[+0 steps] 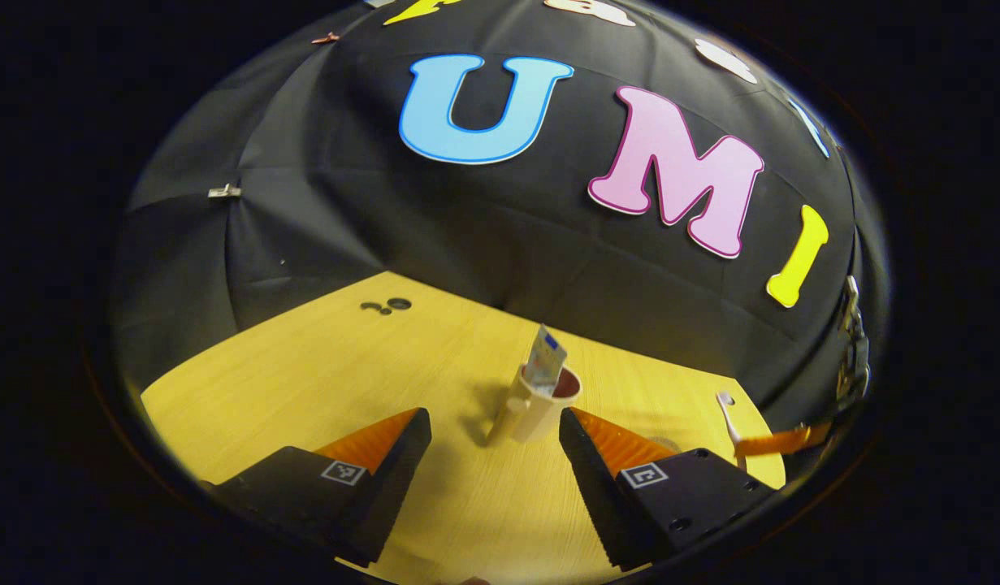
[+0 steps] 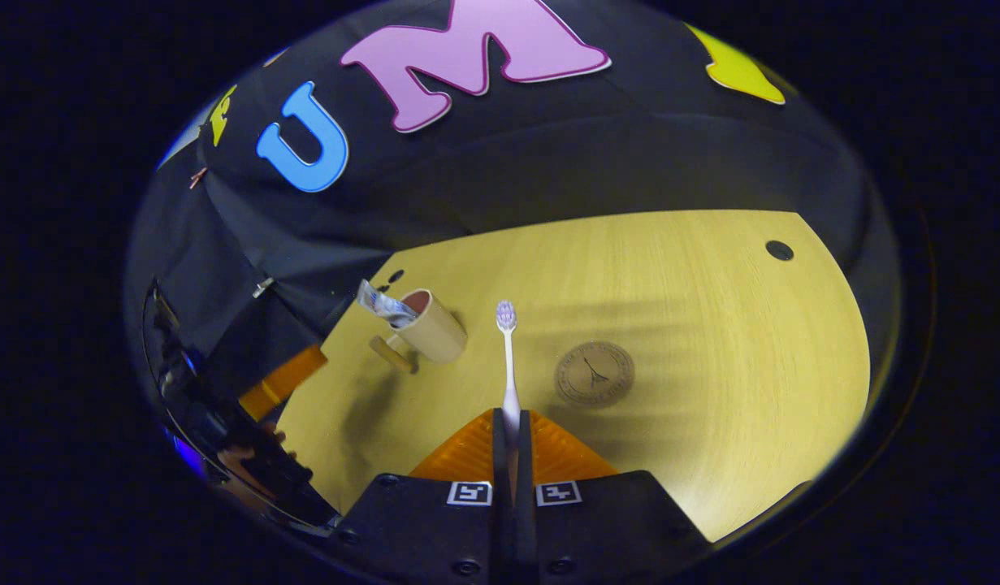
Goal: Put the toothbrush and toothpaste on the desktop into the cup, then pick up the cup and place it on the coaster on the desktop.
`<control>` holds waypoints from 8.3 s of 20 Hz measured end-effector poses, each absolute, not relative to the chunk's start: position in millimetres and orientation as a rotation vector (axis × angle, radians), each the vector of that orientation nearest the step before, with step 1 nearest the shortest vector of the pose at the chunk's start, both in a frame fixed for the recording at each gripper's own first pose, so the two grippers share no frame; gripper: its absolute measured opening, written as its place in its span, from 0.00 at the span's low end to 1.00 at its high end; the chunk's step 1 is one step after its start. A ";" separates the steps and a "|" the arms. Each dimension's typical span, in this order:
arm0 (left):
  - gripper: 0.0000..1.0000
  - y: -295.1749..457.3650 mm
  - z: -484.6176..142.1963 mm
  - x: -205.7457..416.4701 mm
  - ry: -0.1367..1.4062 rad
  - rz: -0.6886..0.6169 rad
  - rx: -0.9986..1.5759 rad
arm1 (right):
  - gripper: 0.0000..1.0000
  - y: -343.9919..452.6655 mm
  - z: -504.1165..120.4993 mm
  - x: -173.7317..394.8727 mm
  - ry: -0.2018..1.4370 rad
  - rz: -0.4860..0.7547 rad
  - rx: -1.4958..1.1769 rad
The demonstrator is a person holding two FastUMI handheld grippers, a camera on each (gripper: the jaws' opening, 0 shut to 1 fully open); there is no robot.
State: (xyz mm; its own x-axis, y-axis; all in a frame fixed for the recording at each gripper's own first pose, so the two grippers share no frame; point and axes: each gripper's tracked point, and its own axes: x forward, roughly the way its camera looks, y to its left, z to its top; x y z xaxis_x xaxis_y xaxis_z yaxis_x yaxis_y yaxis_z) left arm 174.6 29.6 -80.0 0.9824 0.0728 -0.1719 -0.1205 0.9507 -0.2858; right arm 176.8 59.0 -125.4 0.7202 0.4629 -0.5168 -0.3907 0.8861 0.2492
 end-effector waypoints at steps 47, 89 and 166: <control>0.98 44.3 -185.2 142.6 0.193 0.211 -0.402 | 0.00 217.0 -114.2 316.9 -0.013 0.496 0.301; 0.90 13.5 -167.6 313.6 0.878 -0.209 0.291 | 0.98 -135.1 -192.8 105.6 0.492 0.045 0.198; 0.98 -64.4 -6.6 116.2 0.260 -0.253 -0.027 | 0.98 -48.5 -131.7 3.2 0.398 0.093 0.072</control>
